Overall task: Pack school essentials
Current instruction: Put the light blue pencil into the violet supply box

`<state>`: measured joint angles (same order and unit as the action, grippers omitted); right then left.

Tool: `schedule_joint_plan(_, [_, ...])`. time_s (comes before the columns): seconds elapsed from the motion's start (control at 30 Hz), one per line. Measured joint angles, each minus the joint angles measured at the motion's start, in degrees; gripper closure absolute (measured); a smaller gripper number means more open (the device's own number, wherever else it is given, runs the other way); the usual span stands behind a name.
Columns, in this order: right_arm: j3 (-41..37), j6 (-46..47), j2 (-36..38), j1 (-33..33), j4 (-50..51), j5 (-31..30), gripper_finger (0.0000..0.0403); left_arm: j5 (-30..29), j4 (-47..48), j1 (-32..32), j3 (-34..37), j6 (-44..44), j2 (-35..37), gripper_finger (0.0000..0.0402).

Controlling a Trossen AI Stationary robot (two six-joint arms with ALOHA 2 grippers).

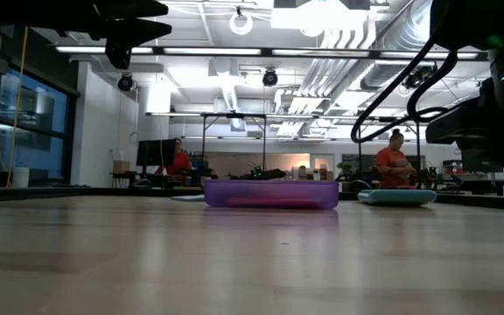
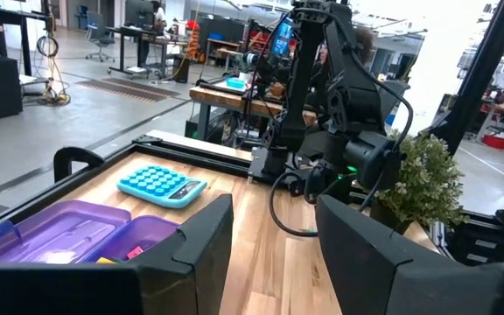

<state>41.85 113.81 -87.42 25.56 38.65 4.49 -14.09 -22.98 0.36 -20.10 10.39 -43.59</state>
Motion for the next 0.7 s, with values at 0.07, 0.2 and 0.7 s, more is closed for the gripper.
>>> schedule_joint_plan(0.07, [0.0, -1.0, 0.0, 0.0, 0.0, 0.0, 0.0398, 0.0, 0.0, 0.0, 0.0, 0.0, 0.0, 0.0245])
schedule_joint_plan(0.2, [0.2, -6.9, 0.3, -1.0, 0.0, -0.4, 0.0399, 0.0, 0.0, 0.0, 0.0, 0.0, 0.0, 0.0245])
schedule_joint_plan(0.7, [8.5, -70.2, 7.5, -7.7, -23.0, -24.7, 0.0402, 0.0, -1.5, 0.0, 0.0, 0.0, 0.0, 0.0245])
